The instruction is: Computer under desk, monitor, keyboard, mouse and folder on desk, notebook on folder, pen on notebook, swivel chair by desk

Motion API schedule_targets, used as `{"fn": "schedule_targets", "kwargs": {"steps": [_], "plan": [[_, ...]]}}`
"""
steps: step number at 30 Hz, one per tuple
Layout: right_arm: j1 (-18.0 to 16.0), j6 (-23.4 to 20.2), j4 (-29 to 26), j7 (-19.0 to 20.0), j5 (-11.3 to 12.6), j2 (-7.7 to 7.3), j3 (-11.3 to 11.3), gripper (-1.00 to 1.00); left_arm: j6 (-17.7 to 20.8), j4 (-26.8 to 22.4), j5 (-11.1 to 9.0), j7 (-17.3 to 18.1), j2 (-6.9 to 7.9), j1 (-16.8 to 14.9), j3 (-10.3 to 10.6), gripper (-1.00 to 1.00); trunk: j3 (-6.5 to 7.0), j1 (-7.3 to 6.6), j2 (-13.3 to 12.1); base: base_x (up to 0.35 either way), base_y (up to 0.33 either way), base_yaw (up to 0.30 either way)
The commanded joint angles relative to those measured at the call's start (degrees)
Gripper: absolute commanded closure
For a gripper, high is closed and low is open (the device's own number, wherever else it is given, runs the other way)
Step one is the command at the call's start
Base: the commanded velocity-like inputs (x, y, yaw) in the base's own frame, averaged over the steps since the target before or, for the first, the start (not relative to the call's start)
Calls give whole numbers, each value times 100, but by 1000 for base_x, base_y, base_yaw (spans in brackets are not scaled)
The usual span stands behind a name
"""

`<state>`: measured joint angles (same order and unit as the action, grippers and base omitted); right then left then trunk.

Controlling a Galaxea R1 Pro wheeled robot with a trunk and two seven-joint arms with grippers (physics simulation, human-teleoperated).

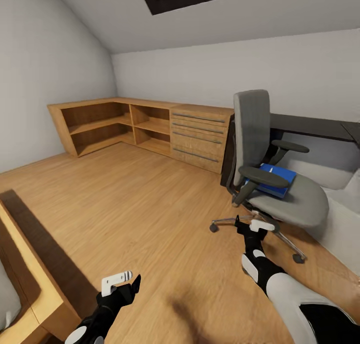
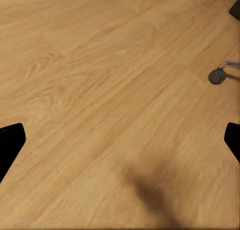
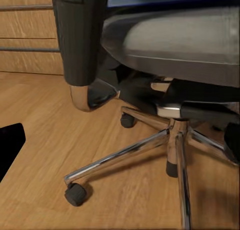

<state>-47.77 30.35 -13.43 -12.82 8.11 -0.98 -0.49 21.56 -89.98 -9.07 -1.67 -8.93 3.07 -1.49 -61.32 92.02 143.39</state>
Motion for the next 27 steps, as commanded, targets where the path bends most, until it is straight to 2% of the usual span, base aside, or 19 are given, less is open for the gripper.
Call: {"fn": "schedule_targets", "kwargs": {"steps": [1, 27], "plan": [[-4, 24, 6, 13, 33, 1, -3, -100, 32, -10, -60, -18, -3, 1, -6, -100, 2, -1, 2, -57, 0, -200], [-4, 23, -1, 16, 34, -31, -10, -100, 29, -19, -60, -18, 5, 1, -43, -100, 131, -1, 2, -6, 0, -248]]}}
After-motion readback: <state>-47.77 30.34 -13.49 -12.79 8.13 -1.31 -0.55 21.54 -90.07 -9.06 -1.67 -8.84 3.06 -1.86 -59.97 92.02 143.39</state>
